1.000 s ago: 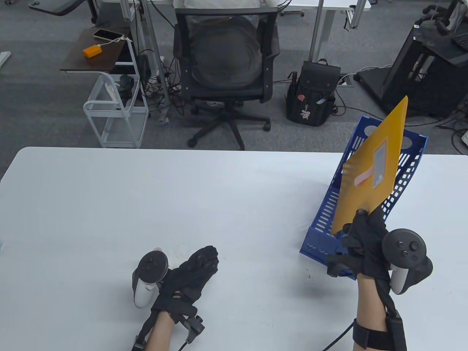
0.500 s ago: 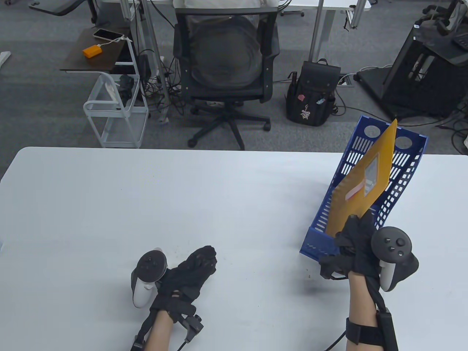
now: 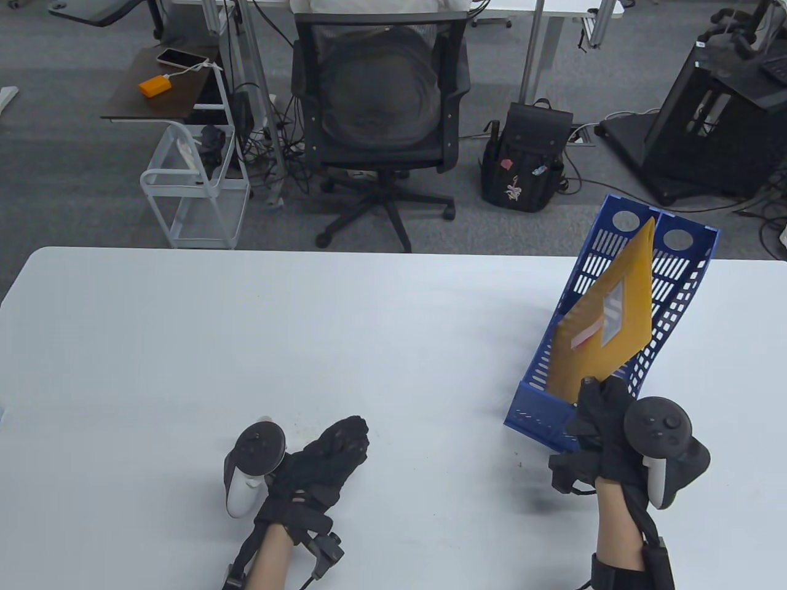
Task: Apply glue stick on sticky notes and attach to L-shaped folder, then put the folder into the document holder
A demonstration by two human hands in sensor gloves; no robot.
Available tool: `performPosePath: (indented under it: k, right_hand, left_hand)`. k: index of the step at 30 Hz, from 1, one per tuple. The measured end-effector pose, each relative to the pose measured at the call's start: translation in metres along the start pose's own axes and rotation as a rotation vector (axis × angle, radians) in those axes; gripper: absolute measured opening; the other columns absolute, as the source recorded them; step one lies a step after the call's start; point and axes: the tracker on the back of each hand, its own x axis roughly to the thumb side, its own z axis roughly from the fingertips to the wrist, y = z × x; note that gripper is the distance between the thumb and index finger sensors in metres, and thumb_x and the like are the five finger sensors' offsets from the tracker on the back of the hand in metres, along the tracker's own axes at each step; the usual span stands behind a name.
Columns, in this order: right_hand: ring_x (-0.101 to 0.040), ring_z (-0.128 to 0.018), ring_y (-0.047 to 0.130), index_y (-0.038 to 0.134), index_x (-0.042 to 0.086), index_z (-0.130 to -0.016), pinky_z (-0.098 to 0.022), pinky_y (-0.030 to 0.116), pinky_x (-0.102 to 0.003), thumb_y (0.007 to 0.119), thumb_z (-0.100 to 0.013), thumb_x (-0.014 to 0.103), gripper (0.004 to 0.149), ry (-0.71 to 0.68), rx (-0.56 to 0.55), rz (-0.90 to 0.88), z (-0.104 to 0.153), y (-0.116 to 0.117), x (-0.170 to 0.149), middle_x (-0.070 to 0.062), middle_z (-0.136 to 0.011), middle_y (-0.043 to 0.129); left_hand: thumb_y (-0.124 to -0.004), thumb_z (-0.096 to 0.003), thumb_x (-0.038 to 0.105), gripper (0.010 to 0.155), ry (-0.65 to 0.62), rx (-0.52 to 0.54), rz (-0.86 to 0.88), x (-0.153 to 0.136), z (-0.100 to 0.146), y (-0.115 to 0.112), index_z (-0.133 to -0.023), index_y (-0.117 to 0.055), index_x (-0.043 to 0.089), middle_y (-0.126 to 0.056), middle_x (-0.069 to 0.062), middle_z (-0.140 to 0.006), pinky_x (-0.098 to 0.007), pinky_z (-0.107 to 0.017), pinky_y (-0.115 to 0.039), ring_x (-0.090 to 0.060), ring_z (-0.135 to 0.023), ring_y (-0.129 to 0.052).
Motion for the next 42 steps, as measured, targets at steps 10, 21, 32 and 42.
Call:
performPosePath:
  k: [10,21,32,42]
  right_hand:
    - [-0.020,-0.006,0.098,0.096,0.009,-0.054,0.001,0.083,-0.028,0.079,-0.052,0.051,0.045,-0.280,-0.041,0.076,0.046,-0.015,0.032,-0.008,-0.032,0.102]
    - [-0.031,-0.036,0.102,0.083,0.006,-0.087,-0.019,0.088,-0.038,0.077,-0.051,0.053,0.060,-0.660,0.127,0.162,0.120,0.037,0.075,-0.020,-0.069,0.097]
    - [-0.049,-0.097,0.057,0.041,0.014,-0.113,-0.059,0.065,-0.066,0.075,-0.050,0.059,0.084,-0.811,0.336,0.552,0.144,0.104,0.057,-0.023,-0.114,0.038]
    - [-0.049,-0.103,0.037,0.028,0.020,-0.114,-0.066,0.048,-0.071,0.070,-0.049,0.065,0.089,-0.792,0.434,0.617,0.145,0.113,0.049,-0.021,-0.115,0.023]
  left_hand:
    - [-0.067,-0.0537,0.054,0.059,-0.084,0.095,-0.253,0.039,0.009,-0.005,-0.101,-0.069,0.019,-0.082,-0.013,-0.098,-0.061,-0.065,-0.066,-0.034,-0.081,-0.089]
    - [-0.070,-0.0517,0.053,0.065,-0.075,0.193,-0.718,0.050,0.022,-0.026,-0.107,-0.057,0.022,-0.059,-0.011,-0.113,-0.065,-0.074,-0.046,-0.037,-0.106,-0.056]
    - [-0.068,-0.0500,0.060,0.081,0.041,0.076,-0.894,0.014,0.017,-0.041,-0.112,-0.024,0.033,-0.021,-0.002,-0.122,-0.065,-0.076,-0.019,-0.031,-0.112,-0.014]
    - [-0.065,-0.0483,0.065,0.086,0.070,0.068,-1.018,0.009,0.012,-0.042,-0.109,-0.010,0.040,-0.001,0.002,-0.120,-0.065,-0.075,-0.010,-0.028,-0.110,0.002]
